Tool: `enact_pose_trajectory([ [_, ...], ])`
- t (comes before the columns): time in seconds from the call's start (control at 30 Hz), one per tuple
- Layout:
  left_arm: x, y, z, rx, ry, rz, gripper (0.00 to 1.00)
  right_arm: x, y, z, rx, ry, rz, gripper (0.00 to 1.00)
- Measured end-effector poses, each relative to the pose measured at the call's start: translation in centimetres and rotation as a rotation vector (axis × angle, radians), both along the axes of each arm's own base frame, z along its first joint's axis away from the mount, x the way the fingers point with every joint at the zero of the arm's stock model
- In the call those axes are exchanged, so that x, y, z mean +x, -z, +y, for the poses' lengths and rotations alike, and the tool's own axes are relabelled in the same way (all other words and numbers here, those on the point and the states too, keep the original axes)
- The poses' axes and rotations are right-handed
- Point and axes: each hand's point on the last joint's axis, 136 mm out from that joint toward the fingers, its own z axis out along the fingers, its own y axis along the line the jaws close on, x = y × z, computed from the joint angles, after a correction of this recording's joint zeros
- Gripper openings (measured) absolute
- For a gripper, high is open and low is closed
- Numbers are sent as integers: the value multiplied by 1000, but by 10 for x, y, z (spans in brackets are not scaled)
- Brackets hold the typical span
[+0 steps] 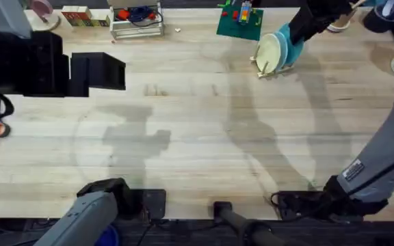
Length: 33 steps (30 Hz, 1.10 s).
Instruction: Pick up the plates from the table one by one and place each into a slot on the dish rack.
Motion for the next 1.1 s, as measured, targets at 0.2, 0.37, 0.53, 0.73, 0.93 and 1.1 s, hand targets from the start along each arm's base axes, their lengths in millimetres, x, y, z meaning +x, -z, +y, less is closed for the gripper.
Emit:
enact_pose_trajectory([
  [0.2, 0, 0, 0, 0, 0, 0, 995, 0, 0, 0, 0, 0, 0, 31],
  [0.37, 0, 0, 0, 0, 0, 0, 995, -1, 2, -1, -8, 1, 6, 31],
  [0.53, 0, 0, 0, 0, 0, 0, 995, -8, 12, -2, -12, 1, 38, 31],
  [0.73, 0, 0, 0, 0, 0, 0, 995, -13, 22, -2, -16, 0, 66, 31],
  [0.93, 0, 0, 0, 0, 0, 0, 995, -11, 23, -2, -16, 0, 60, 31],
  [1.1, 0, 0, 0, 0, 0, 0, 995, -10, 23, -2, -16, 0, 52, 105],
])
